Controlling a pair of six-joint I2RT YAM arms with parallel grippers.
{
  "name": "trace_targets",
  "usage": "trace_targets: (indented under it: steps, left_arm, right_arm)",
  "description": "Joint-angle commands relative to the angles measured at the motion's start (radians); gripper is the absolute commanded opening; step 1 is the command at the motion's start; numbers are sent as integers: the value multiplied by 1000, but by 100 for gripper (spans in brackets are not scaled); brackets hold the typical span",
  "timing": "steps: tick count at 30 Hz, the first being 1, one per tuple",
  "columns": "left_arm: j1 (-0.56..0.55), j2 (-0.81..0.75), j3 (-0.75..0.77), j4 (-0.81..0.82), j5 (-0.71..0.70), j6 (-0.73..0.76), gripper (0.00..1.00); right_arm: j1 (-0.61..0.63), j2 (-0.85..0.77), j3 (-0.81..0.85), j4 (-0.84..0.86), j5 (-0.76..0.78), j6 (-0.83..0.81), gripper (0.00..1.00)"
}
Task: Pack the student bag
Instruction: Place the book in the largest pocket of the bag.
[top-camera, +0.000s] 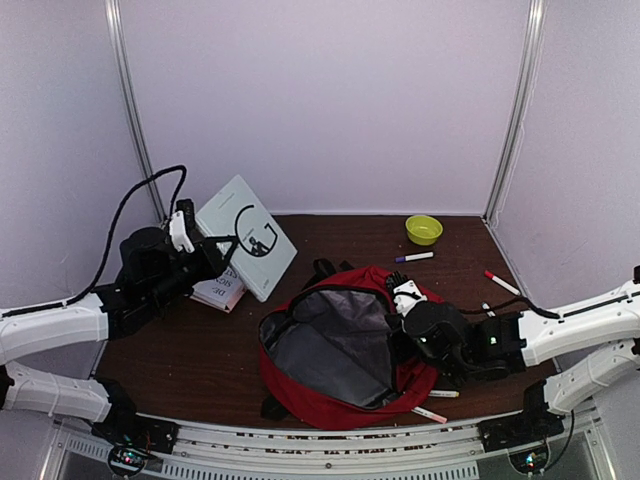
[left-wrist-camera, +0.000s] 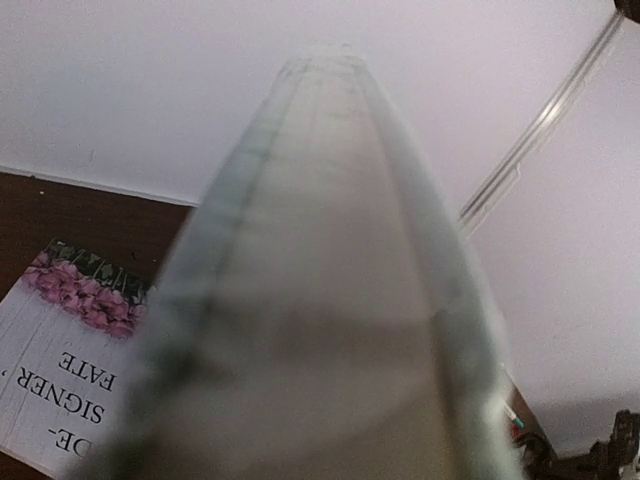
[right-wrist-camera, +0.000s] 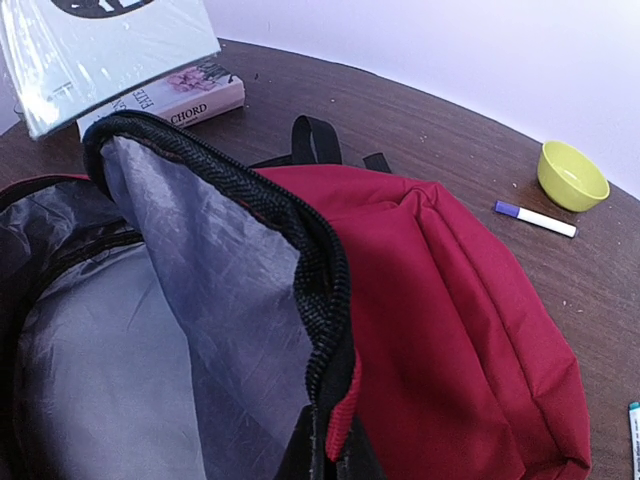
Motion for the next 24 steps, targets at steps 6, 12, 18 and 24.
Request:
trace_targets:
  steps: [6,12,18,24]
  left_arm:
    - [-121,-86,38,14,197,432,0]
    - [-219,-87,34,-7,306,673,0]
    - [-268,-30,87,-144,448,909,0]
    - [-315,-18,14,-55,504,1121,0]
  right_arm:
    - [-31,-60,43,-12,-38,-64,0]
    - [-37,-125,43,-29,-85,-121,0]
    - [-46,-174,51,-53,-150,-149,0]
    - [-54,-173,61,-62,-169,-139,0]
